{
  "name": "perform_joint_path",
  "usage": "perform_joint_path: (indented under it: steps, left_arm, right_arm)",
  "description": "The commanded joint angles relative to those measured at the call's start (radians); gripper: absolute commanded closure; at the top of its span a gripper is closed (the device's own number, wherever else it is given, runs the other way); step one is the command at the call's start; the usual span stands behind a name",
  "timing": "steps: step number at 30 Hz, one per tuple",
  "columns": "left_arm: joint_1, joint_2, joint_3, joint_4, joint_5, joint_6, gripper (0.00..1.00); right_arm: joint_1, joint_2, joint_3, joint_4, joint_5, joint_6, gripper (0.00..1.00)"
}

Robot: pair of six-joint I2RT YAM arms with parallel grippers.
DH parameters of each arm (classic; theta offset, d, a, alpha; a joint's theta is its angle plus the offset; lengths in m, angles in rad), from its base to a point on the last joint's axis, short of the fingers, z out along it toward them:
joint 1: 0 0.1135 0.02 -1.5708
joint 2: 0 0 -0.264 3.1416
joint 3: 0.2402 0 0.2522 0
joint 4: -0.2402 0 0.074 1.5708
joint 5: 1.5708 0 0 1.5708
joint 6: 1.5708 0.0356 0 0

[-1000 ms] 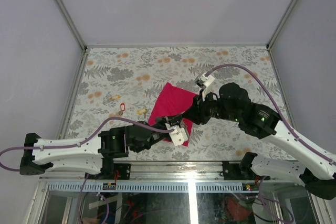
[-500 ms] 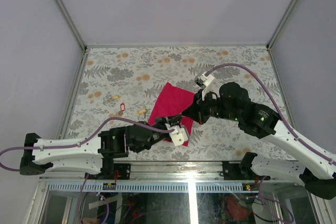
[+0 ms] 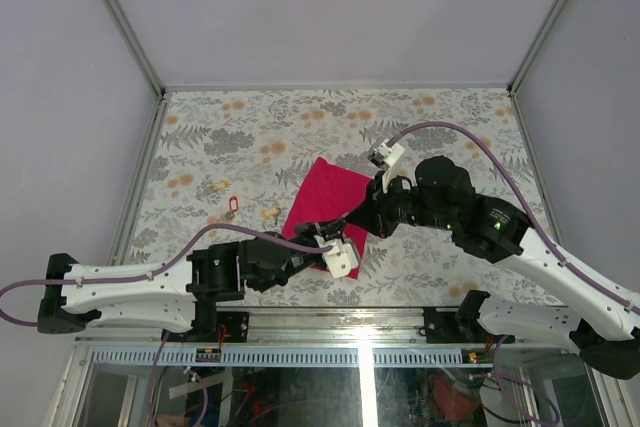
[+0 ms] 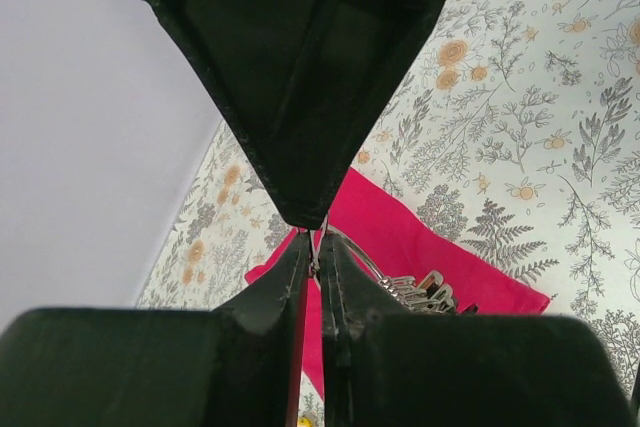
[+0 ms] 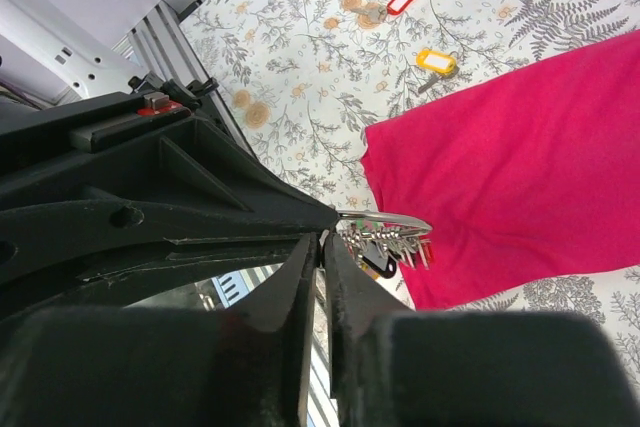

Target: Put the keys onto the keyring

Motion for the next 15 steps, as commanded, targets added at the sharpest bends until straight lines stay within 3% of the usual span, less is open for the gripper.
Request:
perform_joint_path:
  steps: [1, 3, 15]
  left_arm:
    - [-0.006, -0.011, 0.053, 0.072, -0.027, -0.001, 1.00]
    - [-0.004, -0.010, 0.052, 0.077, -0.033, -0.003, 1.00]
    - [-0.004, -0.005, 0.037, 0.124, -0.096, 0.004, 0.87]
  right_arm:
    - [0.002, 0.007, 0.032, 0.017, -0.026, -0.011, 0.94]
    - [0.002, 0.010, 0.039, 0.011, -0.028, -0.013, 1.00]
    - [0.001, -0.005, 0.048, 0.016, -0.032, -0.006, 1.00]
